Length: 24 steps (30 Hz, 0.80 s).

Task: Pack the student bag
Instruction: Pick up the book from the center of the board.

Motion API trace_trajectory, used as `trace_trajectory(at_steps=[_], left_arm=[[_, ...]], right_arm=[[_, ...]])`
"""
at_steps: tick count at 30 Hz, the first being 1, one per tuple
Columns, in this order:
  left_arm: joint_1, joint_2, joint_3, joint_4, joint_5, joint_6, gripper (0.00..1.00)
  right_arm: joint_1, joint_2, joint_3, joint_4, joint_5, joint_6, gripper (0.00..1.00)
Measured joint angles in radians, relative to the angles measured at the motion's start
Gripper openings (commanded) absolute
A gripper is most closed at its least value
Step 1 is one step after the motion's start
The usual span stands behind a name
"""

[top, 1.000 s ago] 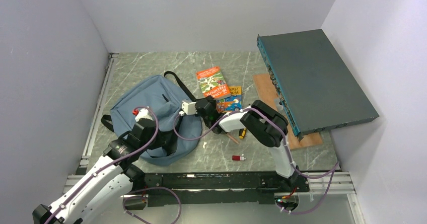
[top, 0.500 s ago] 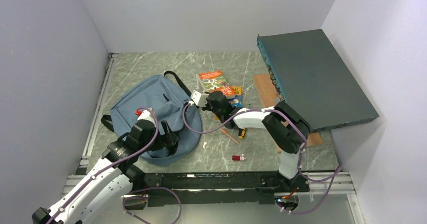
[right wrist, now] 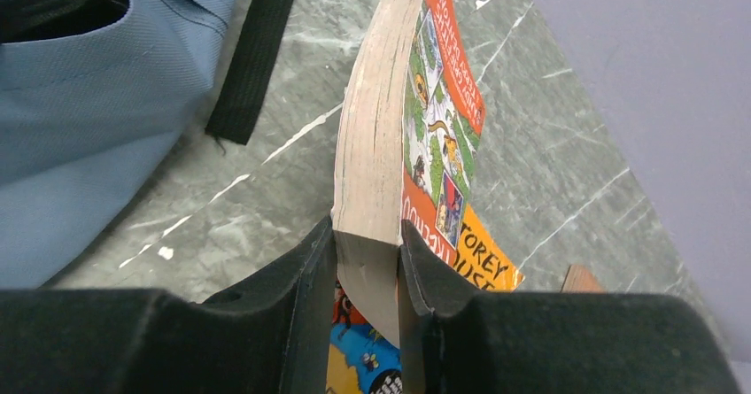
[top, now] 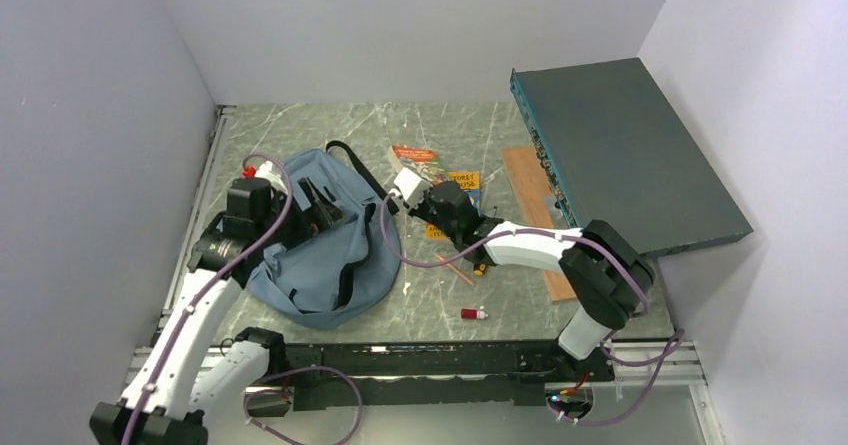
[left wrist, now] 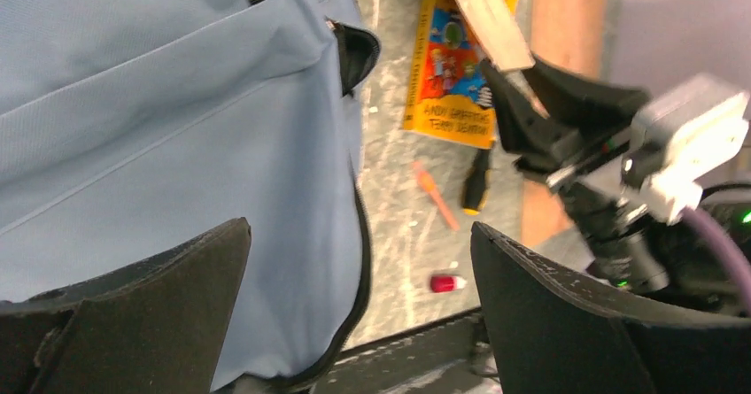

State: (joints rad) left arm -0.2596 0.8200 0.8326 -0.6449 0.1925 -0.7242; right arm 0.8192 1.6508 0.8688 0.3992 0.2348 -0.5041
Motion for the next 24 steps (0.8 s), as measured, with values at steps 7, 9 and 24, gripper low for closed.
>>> trace_trajectory(at_steps=[7,9,24], left_arm=[[0.110,0.286,0.029,0.188,0.357,-0.195,1.00],[0.106,0.372,0.034,0.262,0.428,-0.272,1.00],[-0.087,0.715,0.259,0.381,0.409,-0.528,1.00]], right_arm=[[0.016,-0.114,-0.087,0.013,0.006,0.084,0.00],[0.024,-0.143,-0.111,0.025,0.006,0.109,0.00],[0.085,-0.268,-0.242,0.081,0.000,0.157,0.00]])
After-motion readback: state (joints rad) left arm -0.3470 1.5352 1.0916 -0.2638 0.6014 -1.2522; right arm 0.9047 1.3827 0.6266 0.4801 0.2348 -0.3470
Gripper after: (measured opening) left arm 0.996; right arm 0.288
